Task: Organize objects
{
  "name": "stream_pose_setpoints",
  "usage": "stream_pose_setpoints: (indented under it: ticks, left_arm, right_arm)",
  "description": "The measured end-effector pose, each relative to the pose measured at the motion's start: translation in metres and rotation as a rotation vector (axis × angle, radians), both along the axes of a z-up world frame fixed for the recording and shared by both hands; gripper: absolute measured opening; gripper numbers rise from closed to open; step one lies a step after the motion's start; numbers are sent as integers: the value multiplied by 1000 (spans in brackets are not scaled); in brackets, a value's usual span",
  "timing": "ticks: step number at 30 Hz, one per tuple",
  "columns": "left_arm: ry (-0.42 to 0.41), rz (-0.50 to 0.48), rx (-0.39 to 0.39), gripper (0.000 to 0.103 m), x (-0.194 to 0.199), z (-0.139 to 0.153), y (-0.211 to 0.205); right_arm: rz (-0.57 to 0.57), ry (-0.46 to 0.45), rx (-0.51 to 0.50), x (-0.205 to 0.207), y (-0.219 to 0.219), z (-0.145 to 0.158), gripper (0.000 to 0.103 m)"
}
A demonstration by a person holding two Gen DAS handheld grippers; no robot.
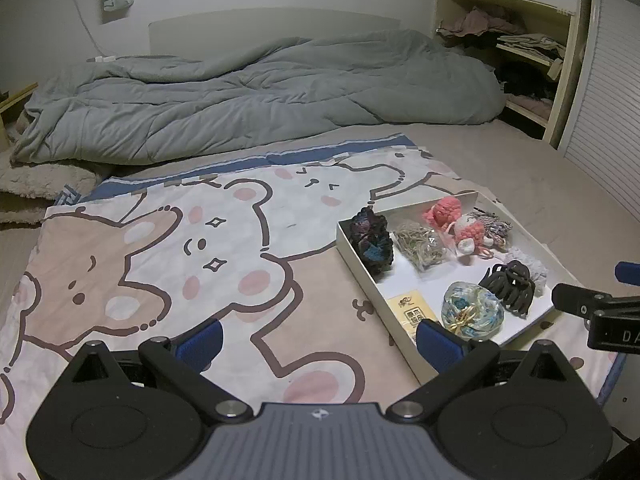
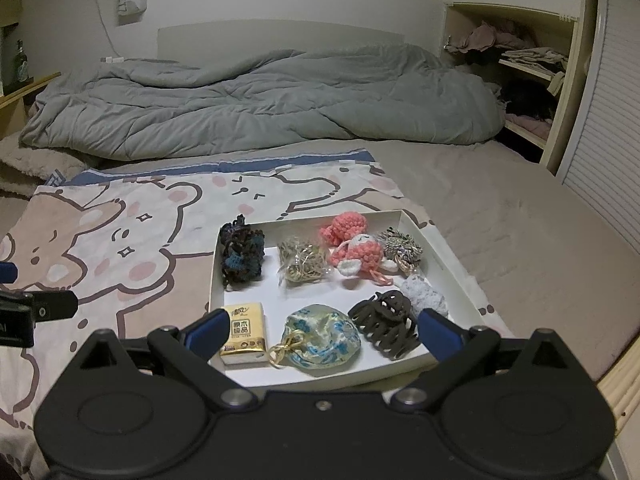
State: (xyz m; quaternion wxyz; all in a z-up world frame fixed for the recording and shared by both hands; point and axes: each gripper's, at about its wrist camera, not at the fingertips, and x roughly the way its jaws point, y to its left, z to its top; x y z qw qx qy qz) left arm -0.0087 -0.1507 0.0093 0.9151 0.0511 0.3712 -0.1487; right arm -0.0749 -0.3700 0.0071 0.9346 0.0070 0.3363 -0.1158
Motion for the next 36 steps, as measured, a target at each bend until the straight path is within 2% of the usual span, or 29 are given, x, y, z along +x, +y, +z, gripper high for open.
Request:
stream_pose_setpoints:
  ticks: [36]
  left_arm:
    - [15,6,3,103,4,-3,-2]
  right_arm:
    - [6,-3,-20,-2,3,1,103]
